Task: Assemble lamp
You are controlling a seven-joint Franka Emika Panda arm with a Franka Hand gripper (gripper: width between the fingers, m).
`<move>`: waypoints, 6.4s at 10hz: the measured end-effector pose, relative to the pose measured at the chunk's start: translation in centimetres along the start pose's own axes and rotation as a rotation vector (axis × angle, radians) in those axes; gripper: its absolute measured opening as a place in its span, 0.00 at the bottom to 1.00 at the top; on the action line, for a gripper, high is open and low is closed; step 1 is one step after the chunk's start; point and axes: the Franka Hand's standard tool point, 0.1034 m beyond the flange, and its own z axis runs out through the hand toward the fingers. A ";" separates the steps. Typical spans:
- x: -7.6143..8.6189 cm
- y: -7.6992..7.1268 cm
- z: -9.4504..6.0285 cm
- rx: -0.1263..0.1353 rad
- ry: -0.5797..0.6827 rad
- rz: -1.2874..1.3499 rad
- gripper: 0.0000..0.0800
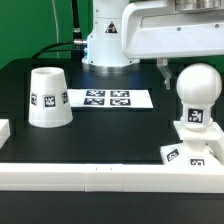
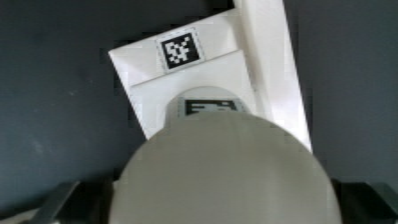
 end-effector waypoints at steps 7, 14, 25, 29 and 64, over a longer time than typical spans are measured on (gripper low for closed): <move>-0.2 -0.1 0.1 0.023 -0.018 0.462 0.72; 0.1 -0.4 0.2 0.074 -0.069 0.922 0.80; -0.3 -0.4 -0.1 0.040 -0.072 0.155 0.87; 0.0 0.1 -0.2 -0.015 -0.044 -0.294 0.87; 0.9 -0.3 0.6 -0.141 -0.022 -1.345 0.72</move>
Offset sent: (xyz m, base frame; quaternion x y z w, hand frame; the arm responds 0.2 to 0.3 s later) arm 0.0000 0.0000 0.0000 0.0000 0.0000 0.1938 0.9810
